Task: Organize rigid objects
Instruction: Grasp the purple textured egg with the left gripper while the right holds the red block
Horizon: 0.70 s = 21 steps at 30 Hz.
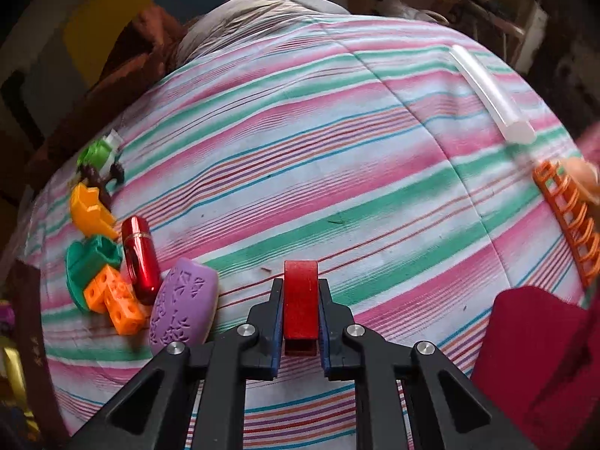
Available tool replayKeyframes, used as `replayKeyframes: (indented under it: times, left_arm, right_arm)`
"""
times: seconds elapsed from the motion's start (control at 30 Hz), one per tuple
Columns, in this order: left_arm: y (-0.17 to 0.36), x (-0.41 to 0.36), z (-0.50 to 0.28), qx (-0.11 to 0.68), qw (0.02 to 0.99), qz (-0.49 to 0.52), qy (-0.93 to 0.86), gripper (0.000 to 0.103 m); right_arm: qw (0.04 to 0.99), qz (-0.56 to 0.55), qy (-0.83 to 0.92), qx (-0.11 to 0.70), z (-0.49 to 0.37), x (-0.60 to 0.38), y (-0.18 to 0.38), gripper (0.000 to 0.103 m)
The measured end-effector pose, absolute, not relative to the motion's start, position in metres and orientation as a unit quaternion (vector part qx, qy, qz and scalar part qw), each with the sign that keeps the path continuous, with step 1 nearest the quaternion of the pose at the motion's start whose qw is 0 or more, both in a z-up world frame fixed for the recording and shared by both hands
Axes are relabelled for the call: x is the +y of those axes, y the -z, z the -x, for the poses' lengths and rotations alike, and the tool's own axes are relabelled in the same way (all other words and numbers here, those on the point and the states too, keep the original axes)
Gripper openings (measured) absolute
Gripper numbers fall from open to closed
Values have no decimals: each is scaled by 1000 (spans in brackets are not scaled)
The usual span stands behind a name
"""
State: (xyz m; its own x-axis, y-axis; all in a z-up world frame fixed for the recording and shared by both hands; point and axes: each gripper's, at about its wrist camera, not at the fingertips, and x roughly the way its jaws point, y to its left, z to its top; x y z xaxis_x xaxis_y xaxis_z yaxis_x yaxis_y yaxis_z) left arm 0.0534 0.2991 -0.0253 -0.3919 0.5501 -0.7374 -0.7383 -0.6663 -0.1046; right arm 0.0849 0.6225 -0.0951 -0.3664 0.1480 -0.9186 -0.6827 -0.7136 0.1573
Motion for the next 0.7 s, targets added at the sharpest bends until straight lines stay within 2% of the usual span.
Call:
replayKeyframes:
  times: [0.4,0.7]
  left_arm:
    - [54,431,-43,140,455,398,-784,46]
    - [94,489,-24,149,457,439,-759,46]
  right_arm:
    - [273,478,-775,310,-97,636,96,15]
    - [275,472,-773,322,-103,640,94,15]
